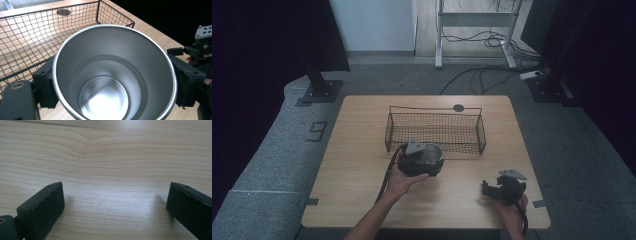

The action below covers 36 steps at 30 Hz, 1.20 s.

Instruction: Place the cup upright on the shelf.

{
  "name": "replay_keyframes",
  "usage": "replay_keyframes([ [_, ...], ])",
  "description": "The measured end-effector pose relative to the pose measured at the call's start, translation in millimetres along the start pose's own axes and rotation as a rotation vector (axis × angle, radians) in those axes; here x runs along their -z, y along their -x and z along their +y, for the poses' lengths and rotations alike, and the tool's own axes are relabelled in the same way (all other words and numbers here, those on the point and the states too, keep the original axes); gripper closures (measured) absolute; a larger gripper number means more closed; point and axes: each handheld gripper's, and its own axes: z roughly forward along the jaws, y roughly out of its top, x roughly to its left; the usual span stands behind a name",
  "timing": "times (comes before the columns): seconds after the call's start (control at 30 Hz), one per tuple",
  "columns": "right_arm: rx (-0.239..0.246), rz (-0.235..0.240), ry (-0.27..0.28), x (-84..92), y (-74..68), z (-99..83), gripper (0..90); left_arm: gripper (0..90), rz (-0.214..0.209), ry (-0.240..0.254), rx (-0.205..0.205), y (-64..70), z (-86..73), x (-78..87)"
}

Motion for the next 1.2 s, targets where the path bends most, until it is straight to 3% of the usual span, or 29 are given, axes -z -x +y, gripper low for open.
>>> replay_keyframes([
  [0.23, 0.0, 0.0, 0.0, 0.0, 0.0, 0.0, 1.4, 14.6, 0.003, -0.003, -0.004, -3.4, 4.9, -2.2],
  [0.4, -0.002, 0.0, 0.001, 0.0, -0.1, 0.0, 1.4, 14.6, -0.018, 0.003, 0.007, -5.7, 8.9, -1.8],
  [1.2, -0.002, -0.001, 0.0, 0.0, -0.2, 0.0, 1.4, 14.6, 0.012, 0.006, 0.0, -16.0, 33.4, -11.9],
])
